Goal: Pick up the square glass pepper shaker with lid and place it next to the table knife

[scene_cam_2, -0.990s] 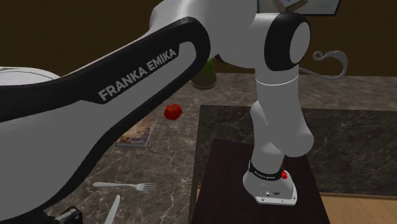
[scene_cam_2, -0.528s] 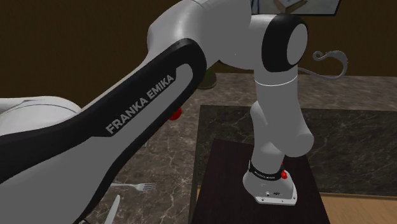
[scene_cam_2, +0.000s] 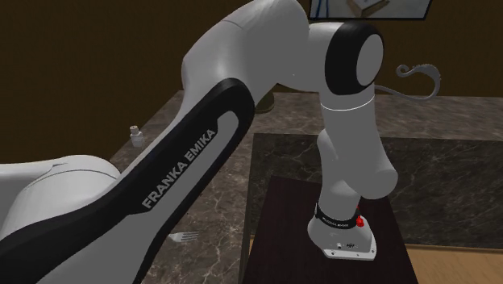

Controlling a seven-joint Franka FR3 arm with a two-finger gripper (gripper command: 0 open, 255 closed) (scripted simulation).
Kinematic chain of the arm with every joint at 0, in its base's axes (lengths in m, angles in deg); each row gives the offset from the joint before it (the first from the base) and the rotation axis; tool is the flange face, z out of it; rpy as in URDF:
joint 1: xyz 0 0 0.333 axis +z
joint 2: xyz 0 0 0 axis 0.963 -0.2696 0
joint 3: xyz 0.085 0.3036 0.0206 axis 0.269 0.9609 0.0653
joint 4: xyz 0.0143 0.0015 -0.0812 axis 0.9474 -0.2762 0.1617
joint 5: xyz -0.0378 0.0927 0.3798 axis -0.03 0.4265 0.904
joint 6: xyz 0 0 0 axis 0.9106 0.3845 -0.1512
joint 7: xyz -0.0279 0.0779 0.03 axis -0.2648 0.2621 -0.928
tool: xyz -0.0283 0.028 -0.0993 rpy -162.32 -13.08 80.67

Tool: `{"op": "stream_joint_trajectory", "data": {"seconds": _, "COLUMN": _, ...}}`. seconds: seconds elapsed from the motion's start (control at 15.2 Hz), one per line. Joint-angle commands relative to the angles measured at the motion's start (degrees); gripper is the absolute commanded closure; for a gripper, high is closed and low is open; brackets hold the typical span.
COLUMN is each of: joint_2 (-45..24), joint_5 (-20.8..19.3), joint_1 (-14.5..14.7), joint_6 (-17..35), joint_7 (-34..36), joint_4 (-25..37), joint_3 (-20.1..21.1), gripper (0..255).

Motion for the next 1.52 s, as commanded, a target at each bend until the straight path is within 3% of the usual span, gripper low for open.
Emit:
{"op": "stream_joint_trajectory", "data": {"seconds": 0.0, "joint_2": -0.6, "joint_5": -0.2, "joint_1": 0.1, "joint_6": 1.4, "joint_7": 0.0, "joint_4": -0.9, "joint_3": -0.1, "gripper": 255}}
{"op": "stream_joint_trajectory", "data": {"seconds": 0.66, "joint_2": -1.3, "joint_5": -0.5, "joint_1": 0.1, "joint_6": 3.0, "joint_7": 0.0, "joint_4": -1.8, "joint_3": -0.2, "gripper": 255}}
{"op": "stream_joint_trajectory", "data": {"seconds": 0.73, "joint_2": -1.3, "joint_5": -0.5, "joint_1": 0.1, "joint_6": 3.0, "joint_7": 0.0, "joint_4": -1.8, "joint_3": -0.2, "gripper": 0}}
{"op": "stream_joint_trajectory", "data": {"seconds": 1.06, "joint_2": -1.3, "joint_5": -0.5, "joint_1": 0.1, "joint_6": 3.0, "joint_7": 0.0, "joint_4": -1.8, "joint_3": -0.2, "gripper": 0}}
{"op": "stream_joint_trajectory", "data": {"seconds": 1.32, "joint_2": 0.6, "joint_5": 0.3, "joint_1": -0.4, "joint_6": -3.6, "joint_7": -0.5, "joint_4": 3.0, "joint_3": 0.0, "gripper": 0}}
{"op": "stream_joint_trajectory", "data": {"seconds": 1.45, "joint_2": 0.6, "joint_5": 0.3, "joint_1": -0.4, "joint_6": -3.6, "joint_7": -0.5, "joint_4": 3.0, "joint_3": 0.0, "gripper": 0}}
